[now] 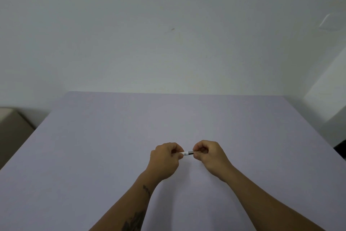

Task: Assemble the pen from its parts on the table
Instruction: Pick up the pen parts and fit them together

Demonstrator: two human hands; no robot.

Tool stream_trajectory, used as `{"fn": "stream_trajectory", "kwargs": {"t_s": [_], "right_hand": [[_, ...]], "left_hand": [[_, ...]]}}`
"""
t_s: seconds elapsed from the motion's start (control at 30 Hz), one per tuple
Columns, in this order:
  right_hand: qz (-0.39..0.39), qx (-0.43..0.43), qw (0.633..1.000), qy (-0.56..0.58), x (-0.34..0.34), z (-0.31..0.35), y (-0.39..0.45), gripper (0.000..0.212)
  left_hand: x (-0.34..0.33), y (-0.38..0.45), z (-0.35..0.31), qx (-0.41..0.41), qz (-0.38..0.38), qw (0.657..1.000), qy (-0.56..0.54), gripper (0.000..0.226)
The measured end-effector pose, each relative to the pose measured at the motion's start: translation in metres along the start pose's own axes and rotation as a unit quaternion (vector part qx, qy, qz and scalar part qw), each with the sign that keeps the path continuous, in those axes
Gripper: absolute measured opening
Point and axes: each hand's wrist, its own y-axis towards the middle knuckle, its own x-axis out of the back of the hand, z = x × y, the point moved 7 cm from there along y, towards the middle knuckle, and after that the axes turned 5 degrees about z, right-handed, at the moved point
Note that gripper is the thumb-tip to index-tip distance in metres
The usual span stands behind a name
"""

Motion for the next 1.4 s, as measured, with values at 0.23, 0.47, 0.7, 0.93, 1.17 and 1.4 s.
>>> {"fn": "stream_trajectory", "kwargs": {"t_s": [0.23,0.47,0.7,0.93,1.17,1.4], "right_hand": [[0.008,-0.001,1.000,0.018,-0.001,0.004,-0.004,0.009],[0.032,-0.020,0.996,0.081,0.003,0.011,-0.003,0.007],[0.068,-0.073,0.971,0.219,-0.006,0.007,-0.003,0.017],[0.067,-0.087,0.977,0.183,-0.010,0.007,-0.003,0.012],[0.080,-0.089,0.976,0.185,-0.011,0.015,-0.001,0.018],[0.139,-0.107,0.966,0.191,-0.013,0.016,-0.001,0.023]], "left_hand": [[-0.001,-0.004,-0.006,0.010,-0.002,1.000,0.013,0.011],[-0.012,-0.012,0.003,0.053,0.098,0.984,-0.142,0.016],[-0.015,-0.019,0.003,0.062,0.136,0.965,-0.218,0.014],[-0.014,-0.018,0.003,0.065,0.130,0.966,-0.215,0.016],[-0.009,-0.014,0.001,0.059,0.124,0.969,-0.206,0.015],[-0.015,-0.012,0.006,0.067,0.153,0.958,-0.232,0.013]]}}
